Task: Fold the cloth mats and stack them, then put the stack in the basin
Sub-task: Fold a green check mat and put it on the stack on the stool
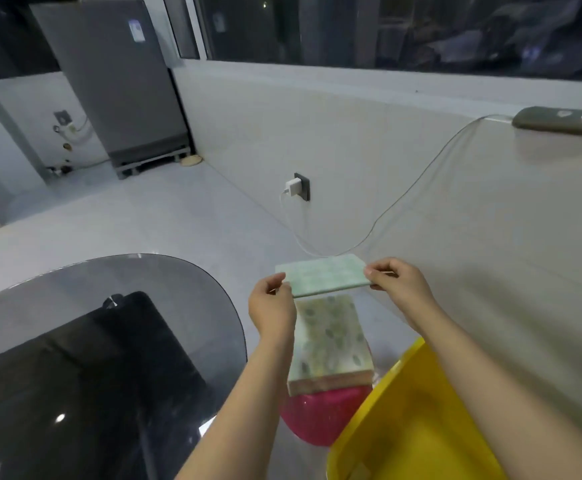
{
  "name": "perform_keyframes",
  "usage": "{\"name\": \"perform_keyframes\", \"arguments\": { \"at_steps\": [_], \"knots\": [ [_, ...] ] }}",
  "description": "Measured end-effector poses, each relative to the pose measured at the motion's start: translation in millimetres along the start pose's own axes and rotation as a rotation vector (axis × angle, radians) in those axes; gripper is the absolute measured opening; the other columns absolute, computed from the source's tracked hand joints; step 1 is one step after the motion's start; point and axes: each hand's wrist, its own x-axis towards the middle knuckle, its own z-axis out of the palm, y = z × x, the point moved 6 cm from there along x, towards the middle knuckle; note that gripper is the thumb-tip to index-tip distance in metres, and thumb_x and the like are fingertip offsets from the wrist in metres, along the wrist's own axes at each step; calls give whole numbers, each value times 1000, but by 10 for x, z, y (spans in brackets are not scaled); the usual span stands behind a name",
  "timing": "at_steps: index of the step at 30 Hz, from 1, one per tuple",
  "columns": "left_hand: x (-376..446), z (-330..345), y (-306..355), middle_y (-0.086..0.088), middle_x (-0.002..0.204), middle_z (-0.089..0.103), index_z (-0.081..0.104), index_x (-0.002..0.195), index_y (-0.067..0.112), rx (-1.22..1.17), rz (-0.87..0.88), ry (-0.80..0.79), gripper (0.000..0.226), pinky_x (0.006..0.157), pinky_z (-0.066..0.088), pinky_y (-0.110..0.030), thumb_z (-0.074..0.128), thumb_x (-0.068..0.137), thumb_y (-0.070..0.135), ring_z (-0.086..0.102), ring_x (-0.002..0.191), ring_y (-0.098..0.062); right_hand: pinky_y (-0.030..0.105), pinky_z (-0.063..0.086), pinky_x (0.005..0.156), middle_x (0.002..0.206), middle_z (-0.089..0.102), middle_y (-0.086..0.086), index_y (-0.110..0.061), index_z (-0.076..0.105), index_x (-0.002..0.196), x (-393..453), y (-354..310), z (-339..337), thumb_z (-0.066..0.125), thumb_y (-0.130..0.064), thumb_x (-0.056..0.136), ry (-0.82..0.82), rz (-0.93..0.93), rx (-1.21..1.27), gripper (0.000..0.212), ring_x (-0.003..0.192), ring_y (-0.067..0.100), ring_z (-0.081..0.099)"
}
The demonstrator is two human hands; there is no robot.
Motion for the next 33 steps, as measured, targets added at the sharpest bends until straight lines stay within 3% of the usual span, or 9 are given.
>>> {"name": "perform_keyframes", "arguments": {
  "at_steps": [4, 7, 11, 14, 20, 33],
  "knots": [
    [-54, 83, -552, -2, 111, 66, 65, 103, 20, 53, -98, 70, 24, 91, 52, -36, 52, 91, 4, 63, 104, -25, 17, 46, 69, 98, 64, 4, -18, 64, 94, 5, 496, 39, 67, -7, 84, -31, 51, -81, 15, 82, 15, 60],
    [-93, 44, -885, -2, 119, 63, 65, 113, 13, 72, -93, 99, 27, 100, 45, -28, 52, 92, 2, 59, 111, -17, 9, 47, 65, 106, 61, 3, -19, 62, 101, -48, 831, 82, 67, -5, 83, -74, 70, -140, 24, 83, 20, 59],
    [-154, -56, -1212, -1, 124, 61, 61, 122, 8, 138, -103, 113, 33, 98, 40, -22, 53, 91, 0, 56, 117, -16, 35, 51, 86, 120, 60, 3, -23, 60, 112, -116, 1229, 162, 70, -6, 80, -118, 117, -231, 38, 88, 23, 62],
    [-181, -112, -1339, -2, 123, 62, 61, 123, 8, 194, -99, 112, 34, 94, 40, -20, 56, 89, 3, 57, 114, -16, 42, 50, 91, 118, 61, 8, -16, 58, 125, -175, 1437, 202, 72, -7, 78, -121, 165, -283, 50, 96, 24, 63],
    [-164, -190, -1463, -4, 119, 65, 64, 116, 9, 291, -56, 94, 30, 91, 41, -21, 61, 86, 4, 58, 103, -12, 22, 40, 79, 104, 53, 1, -16, 55, 129, -251, 1530, 265, 72, -9, 79, -69, 148, -392, 53, 85, 16, 53],
    [-125, -165, -1528, -6, 116, 55, 60, 108, 13, 403, -45, 59, 27, 88, 37, -23, 58, 82, 3, 50, 110, -18, 21, 39, 78, 105, 48, 1, -15, 56, 125, -290, 1575, 269, 71, -7, 77, -31, 123, -448, 51, 84, 13, 47]
  ]
}}
